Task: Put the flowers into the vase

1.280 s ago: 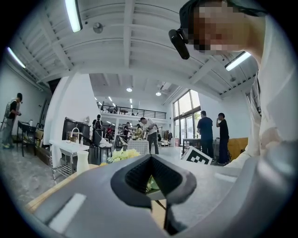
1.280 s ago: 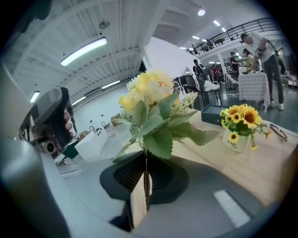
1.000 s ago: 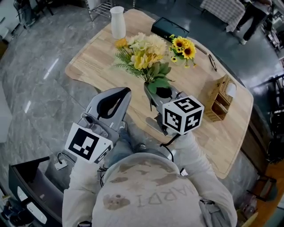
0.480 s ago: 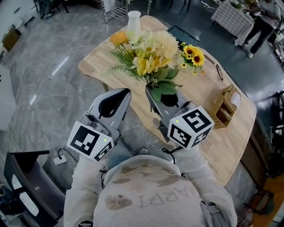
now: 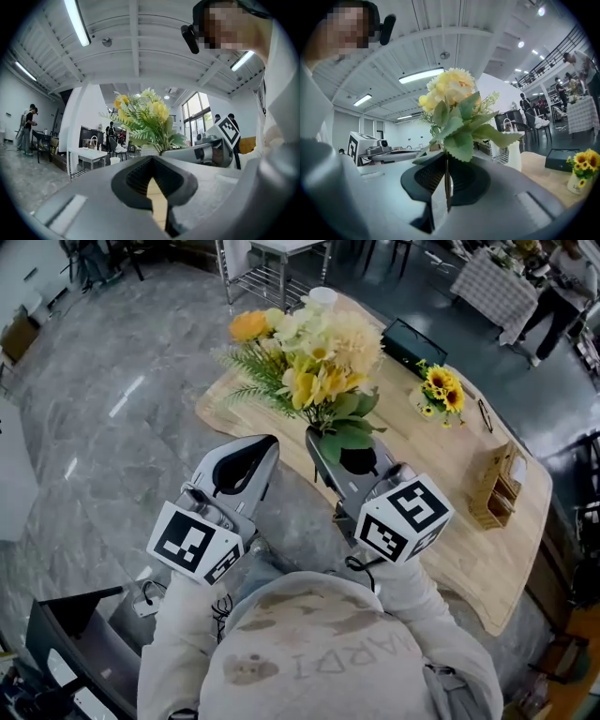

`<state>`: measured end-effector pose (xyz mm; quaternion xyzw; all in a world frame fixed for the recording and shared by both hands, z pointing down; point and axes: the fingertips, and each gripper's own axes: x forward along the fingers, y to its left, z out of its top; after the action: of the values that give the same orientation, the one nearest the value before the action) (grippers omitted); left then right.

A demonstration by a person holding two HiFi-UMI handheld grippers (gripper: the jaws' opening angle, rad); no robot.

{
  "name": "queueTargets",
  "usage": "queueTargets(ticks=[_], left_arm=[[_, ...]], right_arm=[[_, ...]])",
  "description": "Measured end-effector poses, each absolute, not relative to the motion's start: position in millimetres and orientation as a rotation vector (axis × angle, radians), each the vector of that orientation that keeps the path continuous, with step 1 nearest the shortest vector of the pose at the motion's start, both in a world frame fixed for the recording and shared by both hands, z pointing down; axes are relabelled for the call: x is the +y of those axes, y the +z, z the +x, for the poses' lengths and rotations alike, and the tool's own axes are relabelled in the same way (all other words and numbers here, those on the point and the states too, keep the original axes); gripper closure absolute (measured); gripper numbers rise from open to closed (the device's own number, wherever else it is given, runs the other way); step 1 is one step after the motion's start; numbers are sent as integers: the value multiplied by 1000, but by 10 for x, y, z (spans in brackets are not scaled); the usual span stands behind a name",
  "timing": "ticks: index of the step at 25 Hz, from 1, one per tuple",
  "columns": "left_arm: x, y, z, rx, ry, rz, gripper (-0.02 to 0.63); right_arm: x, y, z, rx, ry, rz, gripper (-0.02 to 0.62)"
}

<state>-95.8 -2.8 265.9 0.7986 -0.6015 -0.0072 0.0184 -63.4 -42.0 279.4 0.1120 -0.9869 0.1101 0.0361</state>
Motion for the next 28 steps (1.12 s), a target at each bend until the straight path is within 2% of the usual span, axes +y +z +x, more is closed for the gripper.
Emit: queueTargets(ticks=[9,17,28], left_arm=[[39,2555,-2111,-1784,-4,2579,604],[-127,2679,-2523,-1736,-69,2575,604],[-901,2895,-2953,-1693,-47,2592,604]], right_arm=[[-334,2624,-1709,-3060,319,479,545],[-525,2701,-2100,-3014,316,537,545],[-1336,2810,-2450,-3042,317,614,545]])
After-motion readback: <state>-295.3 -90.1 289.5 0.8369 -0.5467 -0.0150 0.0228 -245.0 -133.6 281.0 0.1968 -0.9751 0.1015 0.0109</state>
